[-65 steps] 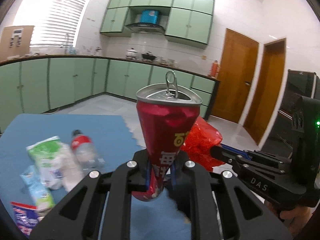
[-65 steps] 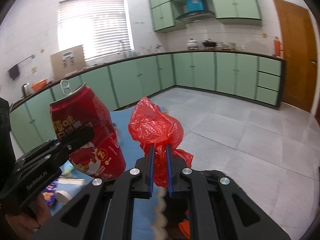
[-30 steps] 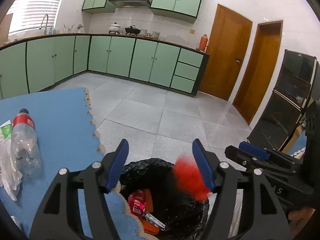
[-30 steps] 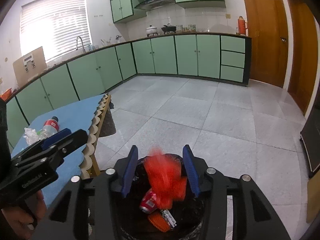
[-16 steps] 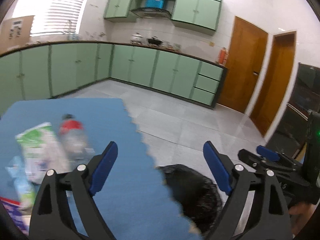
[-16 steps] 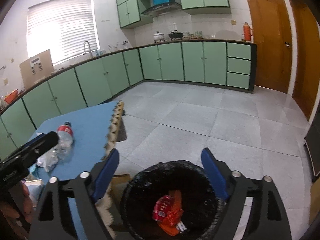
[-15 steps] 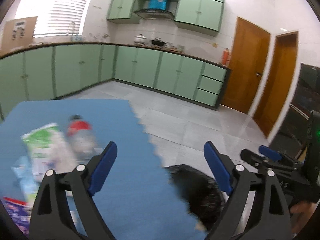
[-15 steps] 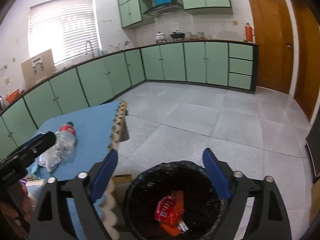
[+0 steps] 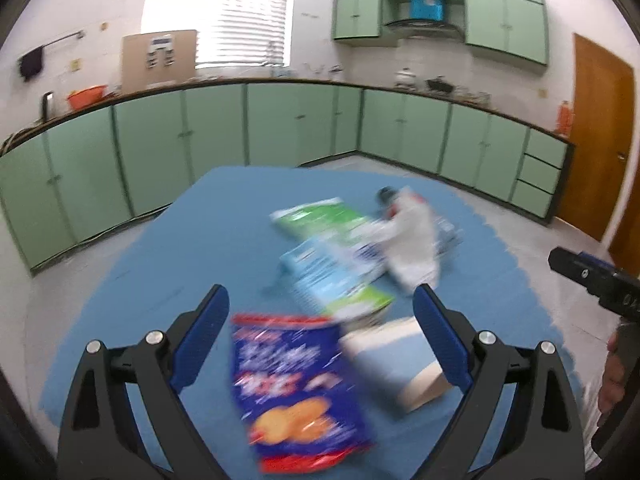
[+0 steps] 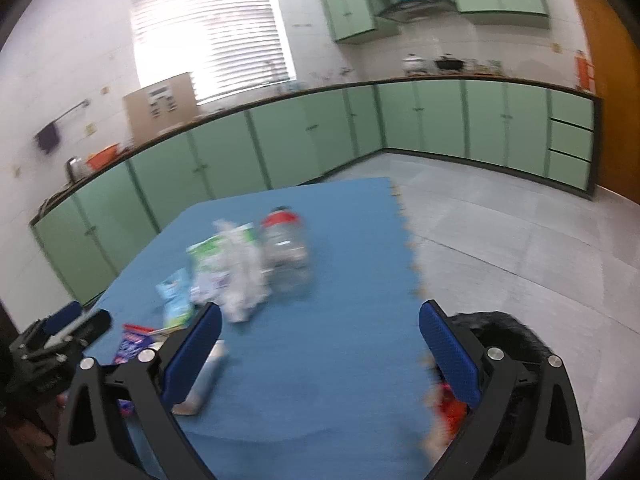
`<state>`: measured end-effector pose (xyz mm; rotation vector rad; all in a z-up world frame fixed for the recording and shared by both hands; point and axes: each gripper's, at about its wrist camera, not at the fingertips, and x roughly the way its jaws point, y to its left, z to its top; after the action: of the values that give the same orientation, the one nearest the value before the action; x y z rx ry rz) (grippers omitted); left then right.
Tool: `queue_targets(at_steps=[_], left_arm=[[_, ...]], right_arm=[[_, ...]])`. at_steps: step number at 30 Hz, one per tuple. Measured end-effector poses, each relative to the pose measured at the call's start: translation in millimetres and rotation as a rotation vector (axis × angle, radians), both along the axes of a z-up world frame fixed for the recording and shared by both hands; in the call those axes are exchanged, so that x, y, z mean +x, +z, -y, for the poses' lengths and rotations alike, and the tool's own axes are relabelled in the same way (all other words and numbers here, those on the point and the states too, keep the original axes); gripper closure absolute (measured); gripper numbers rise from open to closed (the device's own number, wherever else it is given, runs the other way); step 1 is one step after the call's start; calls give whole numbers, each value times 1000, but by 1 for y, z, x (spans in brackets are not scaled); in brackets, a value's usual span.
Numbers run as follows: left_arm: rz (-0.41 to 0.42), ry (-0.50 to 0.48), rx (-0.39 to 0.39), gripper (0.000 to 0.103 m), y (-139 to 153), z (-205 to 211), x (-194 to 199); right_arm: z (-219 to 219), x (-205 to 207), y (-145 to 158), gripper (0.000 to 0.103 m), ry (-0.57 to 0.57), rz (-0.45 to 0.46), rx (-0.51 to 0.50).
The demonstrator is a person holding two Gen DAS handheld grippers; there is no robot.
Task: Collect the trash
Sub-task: 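Move both open tools back over the table, then grasp the white-and-blue paper bowl with the right tool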
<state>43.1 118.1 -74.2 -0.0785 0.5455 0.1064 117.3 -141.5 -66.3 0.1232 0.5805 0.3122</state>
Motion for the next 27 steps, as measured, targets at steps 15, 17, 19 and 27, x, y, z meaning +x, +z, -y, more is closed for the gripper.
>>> queue_targets(at_steps=[15, 17, 19, 27], left_arm=[[-22, 96, -51, 13, -29, -51, -30], [-25, 103, -50, 13, -31, -56, -31], [-25, 107, -50, 13, -33, -58, -33], [-33, 124, -58, 13, -42, -70, -36]], right_arm=[[-103, -25, -30, 6, 202, -36, -114], [-109, -25, -36, 6, 212, -54, -129], [-114, -27, -40, 6, 218, -62, -138], [-131, -19, -56, 7, 230, -107, -183]])
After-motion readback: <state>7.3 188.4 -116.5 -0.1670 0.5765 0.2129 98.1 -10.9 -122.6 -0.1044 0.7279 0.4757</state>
